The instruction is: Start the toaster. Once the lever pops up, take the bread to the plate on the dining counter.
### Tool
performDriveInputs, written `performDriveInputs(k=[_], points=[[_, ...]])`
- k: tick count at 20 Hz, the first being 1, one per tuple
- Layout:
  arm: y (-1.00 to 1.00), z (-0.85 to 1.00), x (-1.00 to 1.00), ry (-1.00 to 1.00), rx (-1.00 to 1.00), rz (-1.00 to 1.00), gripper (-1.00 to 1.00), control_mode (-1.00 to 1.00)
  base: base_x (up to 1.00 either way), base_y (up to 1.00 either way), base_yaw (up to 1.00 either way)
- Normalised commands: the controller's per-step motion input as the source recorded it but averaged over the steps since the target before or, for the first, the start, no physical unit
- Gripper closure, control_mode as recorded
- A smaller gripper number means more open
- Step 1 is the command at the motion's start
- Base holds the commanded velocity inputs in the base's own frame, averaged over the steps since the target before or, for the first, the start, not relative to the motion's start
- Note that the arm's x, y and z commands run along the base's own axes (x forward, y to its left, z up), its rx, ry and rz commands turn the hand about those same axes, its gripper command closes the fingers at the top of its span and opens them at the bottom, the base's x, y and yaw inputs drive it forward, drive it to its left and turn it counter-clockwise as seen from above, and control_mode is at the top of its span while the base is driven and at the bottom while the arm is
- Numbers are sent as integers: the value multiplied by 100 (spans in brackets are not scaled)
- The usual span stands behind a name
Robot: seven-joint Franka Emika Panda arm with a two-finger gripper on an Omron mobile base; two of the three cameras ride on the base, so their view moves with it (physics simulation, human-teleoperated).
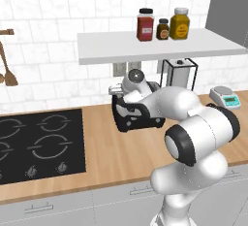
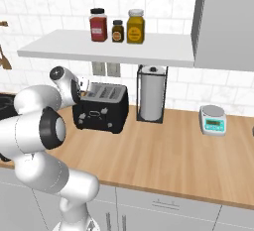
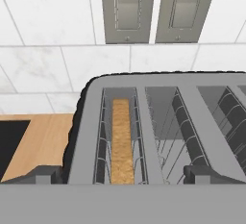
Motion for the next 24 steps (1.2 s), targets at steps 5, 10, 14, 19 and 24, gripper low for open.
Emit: performDriveInputs(k=[5, 10, 14, 19, 24], points=[[0, 0, 0, 0, 0, 0, -100, -100, 0, 0, 0], [0, 0, 0, 0, 0, 0, -100, -100, 0, 0, 0], [0, 0, 0, 0, 0, 0, -100, -100, 0, 0, 0], [0, 0, 0, 0, 0, 0, -100, -100, 0, 0, 0], [0, 0, 0, 0, 0, 0, -100, -100, 0, 0, 0]])
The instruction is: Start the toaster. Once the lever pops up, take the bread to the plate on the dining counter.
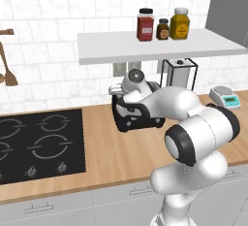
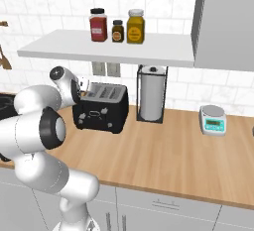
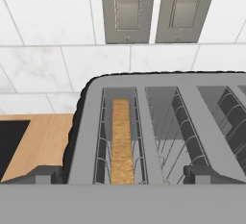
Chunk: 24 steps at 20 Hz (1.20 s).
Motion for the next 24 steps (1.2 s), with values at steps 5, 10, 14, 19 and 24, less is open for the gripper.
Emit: performDriveInputs(k=[5, 10, 14, 19, 24], points=[[0, 0, 0, 0, 0, 0, -100, -100, 0, 0, 0], [0, 0, 0, 0, 0, 0, -100, -100, 0, 0, 0], [0, 0, 0, 0, 0, 0, -100, -100, 0, 0, 0], [0, 0, 0, 0, 0, 0, -100, -100, 0, 0, 0], [0, 0, 0, 0, 0, 0, -100, -100, 0, 0, 0]])
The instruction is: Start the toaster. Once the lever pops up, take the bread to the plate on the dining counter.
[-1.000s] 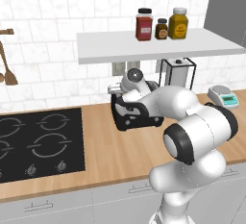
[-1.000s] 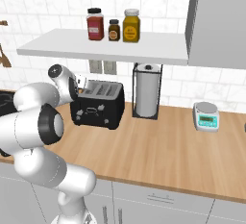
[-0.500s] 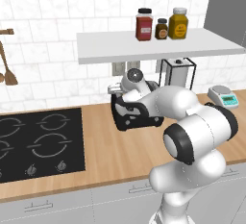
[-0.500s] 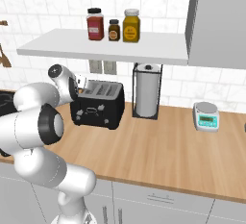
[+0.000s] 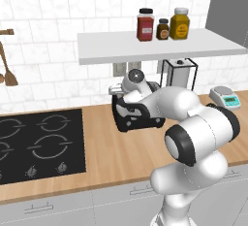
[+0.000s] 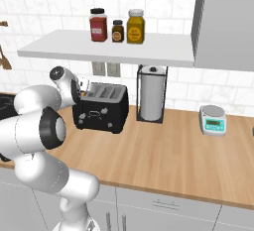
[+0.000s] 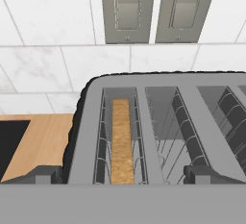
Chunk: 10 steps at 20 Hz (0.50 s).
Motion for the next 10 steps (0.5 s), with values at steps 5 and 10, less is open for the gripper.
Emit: performDriveInputs(k=[5, 10], points=[[0, 0, 0, 0, 0, 0, -100, -100, 0, 0, 0], [0, 0, 0, 0, 0, 0, -100, -100, 0, 0, 0]])
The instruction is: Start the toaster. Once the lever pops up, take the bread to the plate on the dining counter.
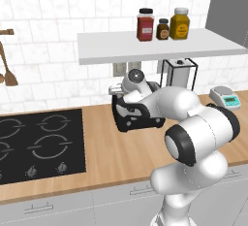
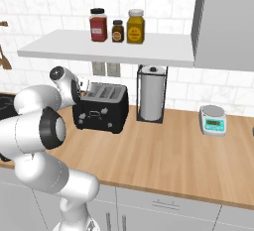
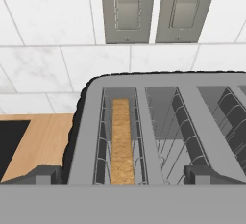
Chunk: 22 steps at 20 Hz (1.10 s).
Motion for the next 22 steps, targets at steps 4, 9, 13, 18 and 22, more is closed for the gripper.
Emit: performDriveInputs(k=[4, 9, 13, 18, 22], points=[[0, 0, 0, 0, 0, 0, -100, -100, 0, 0, 0], [0, 0, 0, 0, 0, 0, -100, -100, 0, 0, 0], [0, 0, 0, 0, 0, 0, -100, -100, 0, 0, 0], [0, 0, 0, 0, 0, 0, -100, -100, 0, 0, 0], [0, 0, 0, 0, 0, 0, -100, -100, 0, 0, 0]])
